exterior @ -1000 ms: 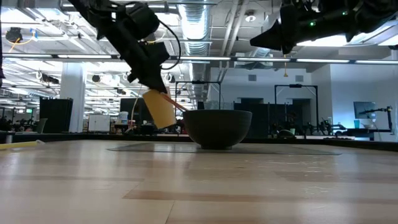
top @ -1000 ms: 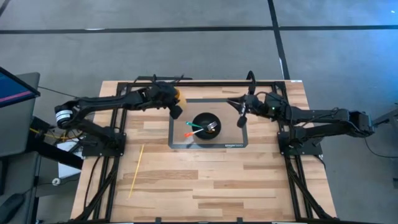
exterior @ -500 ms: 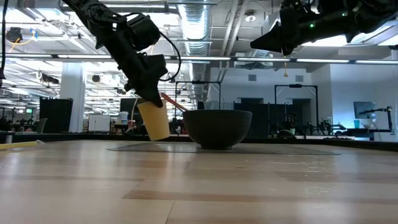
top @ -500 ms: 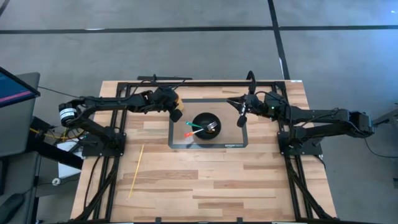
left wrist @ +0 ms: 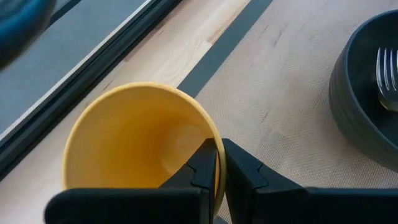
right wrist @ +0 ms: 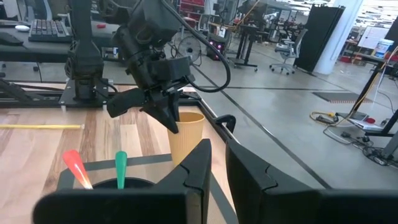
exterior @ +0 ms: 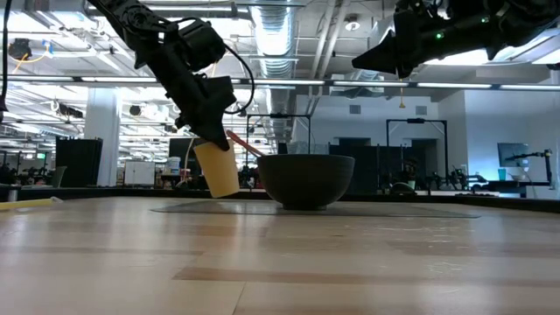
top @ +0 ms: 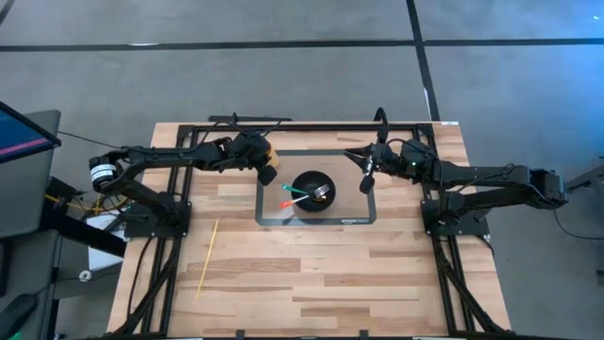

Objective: Pick & Place Utensil
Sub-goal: Put the yellow cup in the top left of the gray transparent placemat

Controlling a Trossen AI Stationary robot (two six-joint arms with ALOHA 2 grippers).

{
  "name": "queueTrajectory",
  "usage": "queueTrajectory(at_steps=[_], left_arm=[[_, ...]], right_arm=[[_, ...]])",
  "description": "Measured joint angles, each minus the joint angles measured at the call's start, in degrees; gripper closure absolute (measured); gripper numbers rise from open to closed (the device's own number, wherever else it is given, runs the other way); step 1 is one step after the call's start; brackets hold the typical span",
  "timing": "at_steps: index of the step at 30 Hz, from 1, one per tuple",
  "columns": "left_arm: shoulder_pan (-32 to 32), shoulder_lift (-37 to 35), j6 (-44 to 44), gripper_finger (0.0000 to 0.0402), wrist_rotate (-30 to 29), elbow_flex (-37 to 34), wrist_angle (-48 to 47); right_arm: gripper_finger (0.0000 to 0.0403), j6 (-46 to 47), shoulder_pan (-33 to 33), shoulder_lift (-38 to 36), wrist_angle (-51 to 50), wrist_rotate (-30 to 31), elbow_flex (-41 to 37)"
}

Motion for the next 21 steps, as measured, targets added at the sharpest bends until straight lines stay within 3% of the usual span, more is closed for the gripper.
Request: queueTrajectory(at_steps=[13, 21], left_arm=[[-0.02, -0.02, -0.39, 0.0380, 2.08, -0.13, -0.03], [-0.09, -0.42, -1.67, 0.0380, 1.82, -5.36, 5.82]], right_arm=[[0.0361, -0.02, 0.00, 0.00, 0.00, 0.00, 0.00], [0.0361, -0.09, 0.00, 0.00, 0.00, 0.00, 0.00]])
